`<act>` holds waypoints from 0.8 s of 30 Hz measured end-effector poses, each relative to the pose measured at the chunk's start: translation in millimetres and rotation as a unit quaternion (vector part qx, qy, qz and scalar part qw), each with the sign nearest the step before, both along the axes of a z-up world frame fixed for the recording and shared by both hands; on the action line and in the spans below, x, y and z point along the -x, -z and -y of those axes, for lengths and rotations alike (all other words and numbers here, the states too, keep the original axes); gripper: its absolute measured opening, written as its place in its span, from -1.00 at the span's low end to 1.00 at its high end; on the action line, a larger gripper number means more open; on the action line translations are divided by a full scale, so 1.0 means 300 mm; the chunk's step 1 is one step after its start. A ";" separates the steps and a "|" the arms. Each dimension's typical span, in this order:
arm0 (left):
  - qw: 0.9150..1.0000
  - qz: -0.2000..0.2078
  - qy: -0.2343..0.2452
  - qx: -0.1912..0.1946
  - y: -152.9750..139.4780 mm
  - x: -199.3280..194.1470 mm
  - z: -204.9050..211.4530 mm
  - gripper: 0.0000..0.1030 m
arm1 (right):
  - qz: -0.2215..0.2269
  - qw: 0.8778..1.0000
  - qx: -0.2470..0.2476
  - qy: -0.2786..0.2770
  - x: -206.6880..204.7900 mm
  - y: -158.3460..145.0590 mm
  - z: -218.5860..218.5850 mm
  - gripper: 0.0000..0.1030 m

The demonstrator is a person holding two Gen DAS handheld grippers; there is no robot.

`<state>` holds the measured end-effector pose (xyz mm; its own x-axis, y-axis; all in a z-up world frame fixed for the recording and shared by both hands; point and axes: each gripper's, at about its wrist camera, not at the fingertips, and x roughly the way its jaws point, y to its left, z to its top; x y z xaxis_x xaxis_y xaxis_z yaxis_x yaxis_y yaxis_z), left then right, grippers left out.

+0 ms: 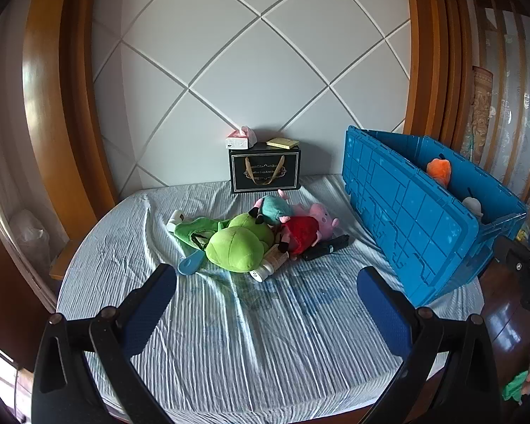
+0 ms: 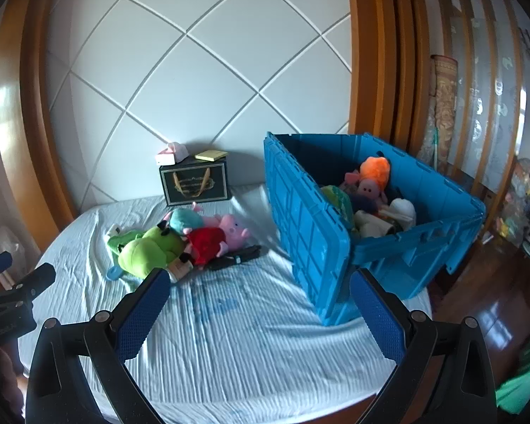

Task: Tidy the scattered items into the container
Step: 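Move both tools toward the large green frog plush on the bed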

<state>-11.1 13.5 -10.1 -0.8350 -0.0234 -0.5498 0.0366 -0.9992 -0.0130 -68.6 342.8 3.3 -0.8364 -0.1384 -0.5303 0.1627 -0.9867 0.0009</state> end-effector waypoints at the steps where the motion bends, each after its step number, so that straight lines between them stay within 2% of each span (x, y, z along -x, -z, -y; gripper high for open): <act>1: 1.000 0.001 -0.001 -0.002 0.004 0.004 0.000 1.00 | 0.001 1.000 -0.001 -0.002 0.006 0.002 0.000 1.00; 10: 1.000 0.019 -0.015 -0.018 0.082 0.067 0.012 1.00 | -0.010 0.999 -0.005 -0.033 0.070 0.039 0.007 1.00; 15: 0.997 0.043 -0.062 -0.008 0.181 0.110 0.100 1.00 | -0.042 0.996 0.026 -0.081 0.141 0.112 0.045 1.00; 17: 0.994 0.065 -0.082 -0.001 0.235 0.150 0.158 1.00 | -0.028 0.994 0.032 -0.097 0.191 0.162 0.081 1.00; 20: 0.991 0.089 -0.102 -0.017 0.314 0.215 0.252 1.00 | 0.014 0.992 0.026 -0.122 0.284 0.262 0.165 1.00; 24: 0.988 0.111 -0.107 -0.029 0.415 0.339 0.353 1.00 | 0.068 0.989 0.022 -0.131 0.424 0.402 0.289 1.00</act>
<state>-112.8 -92.3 -134.8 -0.6733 -0.1491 -0.7241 0.2554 -0.9661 -0.0385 -195.9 256.1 -117.1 -0.6900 -0.3666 -0.6240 0.4078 -0.9093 0.0833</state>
